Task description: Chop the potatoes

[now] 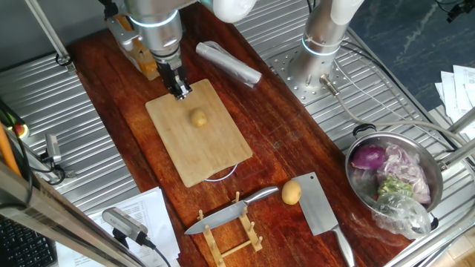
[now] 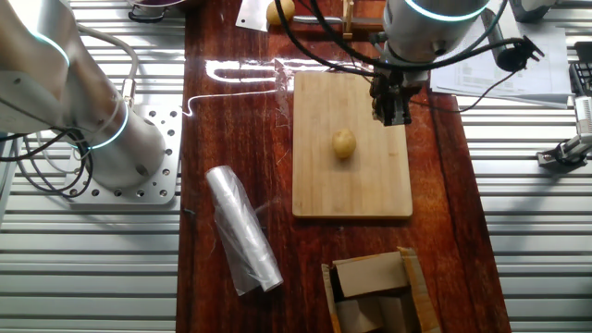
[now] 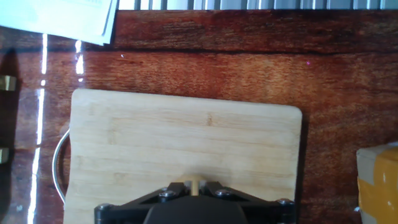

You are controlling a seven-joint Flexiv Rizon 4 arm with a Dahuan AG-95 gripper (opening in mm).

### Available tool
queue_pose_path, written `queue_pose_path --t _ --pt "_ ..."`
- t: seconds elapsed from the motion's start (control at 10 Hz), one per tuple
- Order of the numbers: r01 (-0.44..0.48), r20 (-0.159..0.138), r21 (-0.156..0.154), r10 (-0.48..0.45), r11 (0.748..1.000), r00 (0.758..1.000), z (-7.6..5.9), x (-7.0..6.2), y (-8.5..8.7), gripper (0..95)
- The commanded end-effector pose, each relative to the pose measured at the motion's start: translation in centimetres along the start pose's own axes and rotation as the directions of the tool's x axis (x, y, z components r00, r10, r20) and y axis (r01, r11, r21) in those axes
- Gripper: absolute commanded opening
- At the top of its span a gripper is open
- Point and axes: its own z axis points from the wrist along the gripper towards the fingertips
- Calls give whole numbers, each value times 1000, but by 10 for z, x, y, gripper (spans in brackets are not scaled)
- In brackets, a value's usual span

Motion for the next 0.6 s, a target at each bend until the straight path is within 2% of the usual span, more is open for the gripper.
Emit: queue_pose_path --t 0.1,0.3,0.6 --pt "-4 -6 2 4 1000 1000 1 0 1 0" --pt "-16 -9 2 16 1000 1000 10 -7 22 0" --pt "-51 10 1 51 999 999 29 -13 67 0"
